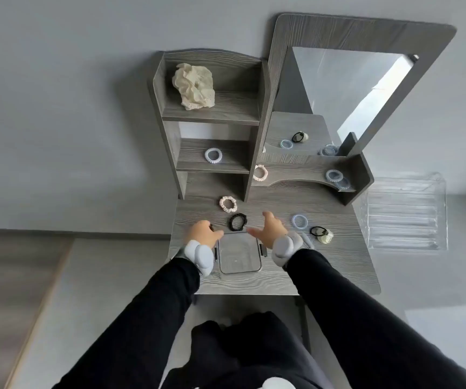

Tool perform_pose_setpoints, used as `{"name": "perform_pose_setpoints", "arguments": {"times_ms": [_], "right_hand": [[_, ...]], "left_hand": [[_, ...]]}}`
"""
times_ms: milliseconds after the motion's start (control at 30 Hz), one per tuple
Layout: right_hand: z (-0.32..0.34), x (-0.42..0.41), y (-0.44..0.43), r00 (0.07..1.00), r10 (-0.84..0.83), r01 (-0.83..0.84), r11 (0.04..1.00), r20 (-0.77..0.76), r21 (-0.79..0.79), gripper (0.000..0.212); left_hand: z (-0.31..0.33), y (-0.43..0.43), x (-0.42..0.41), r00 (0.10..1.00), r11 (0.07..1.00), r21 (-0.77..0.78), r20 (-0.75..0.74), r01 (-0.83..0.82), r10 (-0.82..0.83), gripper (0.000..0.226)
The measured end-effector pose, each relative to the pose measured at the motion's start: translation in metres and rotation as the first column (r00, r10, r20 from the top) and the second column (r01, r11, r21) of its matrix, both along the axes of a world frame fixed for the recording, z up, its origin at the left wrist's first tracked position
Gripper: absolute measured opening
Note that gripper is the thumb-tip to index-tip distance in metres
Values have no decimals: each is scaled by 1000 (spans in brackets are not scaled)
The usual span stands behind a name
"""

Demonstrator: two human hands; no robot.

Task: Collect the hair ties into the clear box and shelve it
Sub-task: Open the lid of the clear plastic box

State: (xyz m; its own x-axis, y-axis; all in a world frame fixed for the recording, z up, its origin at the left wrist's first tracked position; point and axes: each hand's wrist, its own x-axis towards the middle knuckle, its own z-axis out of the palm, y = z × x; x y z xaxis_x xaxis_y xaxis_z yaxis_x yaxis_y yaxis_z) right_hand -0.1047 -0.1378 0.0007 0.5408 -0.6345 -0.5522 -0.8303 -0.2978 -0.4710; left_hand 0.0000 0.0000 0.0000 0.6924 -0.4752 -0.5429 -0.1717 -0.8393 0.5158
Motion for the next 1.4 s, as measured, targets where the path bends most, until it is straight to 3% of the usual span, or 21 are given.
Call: {"name": "perform_pose_setpoints", "arguments": {"times_ms": [100, 167, 267, 367, 467, 533, 700, 933, 1100, 1200, 1400], "right_hand": [[-9, -12, -3, 989, -105, 128, 958, -102, 256, 71], [-16, -23, -4, 954, -286, 295, 837, -91, 461, 56], [-33, -36, -7, 901, -430, 381, 721, -59, 579, 29], [-44, -39, -9, 876, -481, 386, 710, 6, 588, 13], [-40, -36, -9, 886, -459, 358, 763, 61, 538, 18], [-40, -32, -10, 870, -488, 372, 747, 74, 551, 16], [-29, -33, -22, 878, -473, 354, 745, 73, 565, 25], [-13, -45, -48, 888, -449, 315, 750, 99, 581, 21], [-4, -69, -84, 878, -456, 312, 775, 145, 549, 3], [-3, -89, -103, 883, -444, 317, 802, 150, 507, 10], [-15, -130, -129, 900, -435, 382, 825, 36, 416, 13]], "left_hand": [[-14, 8, -7, 983, 996, 30, -166, -80, 84, 42], [-21, 14, -13, 936, 982, 5, -302, -188, 181, 31], [-30, 11, -14, 836, 915, -37, -424, -402, 350, 32], [-42, 10, -8, 847, 907, -80, -399, -414, 352, 36], [-60, 3, 1, 898, 927, -100, -302, -362, 319, 63], [-57, 0, 1, 922, 940, -97, -254, -326, 293, 70], [-34, -11, -5, 949, 945, -123, -125, -303, 288, 41], [12, -42, -17, 967, 954, -193, 69, -230, 247, 28], [26, -78, -35, 976, 948, -247, 43, -199, 216, 15], [24, -99, -52, 986, 960, -235, 28, -151, 162, 22], [0, -135, -87, 1000, 984, -174, 17, -19, 22, 4]]}}
